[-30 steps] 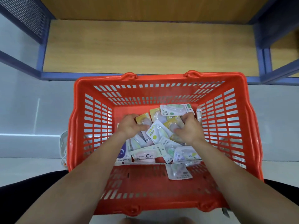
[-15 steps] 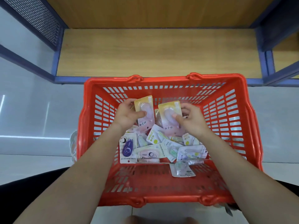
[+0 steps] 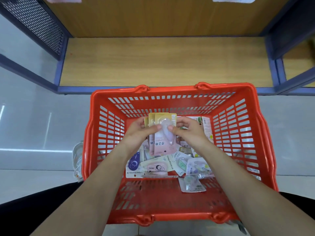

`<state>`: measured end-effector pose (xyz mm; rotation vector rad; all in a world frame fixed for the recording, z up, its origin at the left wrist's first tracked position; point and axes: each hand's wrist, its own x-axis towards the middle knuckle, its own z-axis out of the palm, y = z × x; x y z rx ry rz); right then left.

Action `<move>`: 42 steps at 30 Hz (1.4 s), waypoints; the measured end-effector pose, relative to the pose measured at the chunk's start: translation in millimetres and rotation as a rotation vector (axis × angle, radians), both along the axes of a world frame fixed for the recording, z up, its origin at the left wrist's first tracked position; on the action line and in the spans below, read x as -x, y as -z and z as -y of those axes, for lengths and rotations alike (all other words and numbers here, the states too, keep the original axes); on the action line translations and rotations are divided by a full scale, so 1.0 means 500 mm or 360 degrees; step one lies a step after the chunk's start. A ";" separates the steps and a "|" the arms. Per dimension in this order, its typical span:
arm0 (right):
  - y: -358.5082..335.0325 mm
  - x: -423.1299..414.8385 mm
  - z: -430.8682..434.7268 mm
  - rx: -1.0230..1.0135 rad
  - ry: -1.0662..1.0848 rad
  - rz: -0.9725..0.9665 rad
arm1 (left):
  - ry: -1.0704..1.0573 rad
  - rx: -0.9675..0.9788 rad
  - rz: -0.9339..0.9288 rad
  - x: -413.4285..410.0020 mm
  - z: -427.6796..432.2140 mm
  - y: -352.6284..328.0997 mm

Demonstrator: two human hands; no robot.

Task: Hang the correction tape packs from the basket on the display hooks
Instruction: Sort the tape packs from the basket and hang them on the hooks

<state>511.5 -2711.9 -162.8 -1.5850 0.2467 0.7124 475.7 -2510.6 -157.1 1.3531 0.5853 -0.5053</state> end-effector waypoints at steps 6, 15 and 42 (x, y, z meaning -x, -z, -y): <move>0.025 0.013 -0.007 0.0201 -0.0080 0.0043 | 0.0047 -0.0262 -0.0091 0.006 0.013 0.028; 0.084 0.012 0.074 0.1170 -0.0669 0.0159 | -0.0165 -0.0399 -0.0292 0.026 -0.030 0.065; 0.097 0.054 -0.027 0.0572 -0.0532 0.0081 | -0.0306 -0.0487 -0.0362 0.021 -0.045 0.077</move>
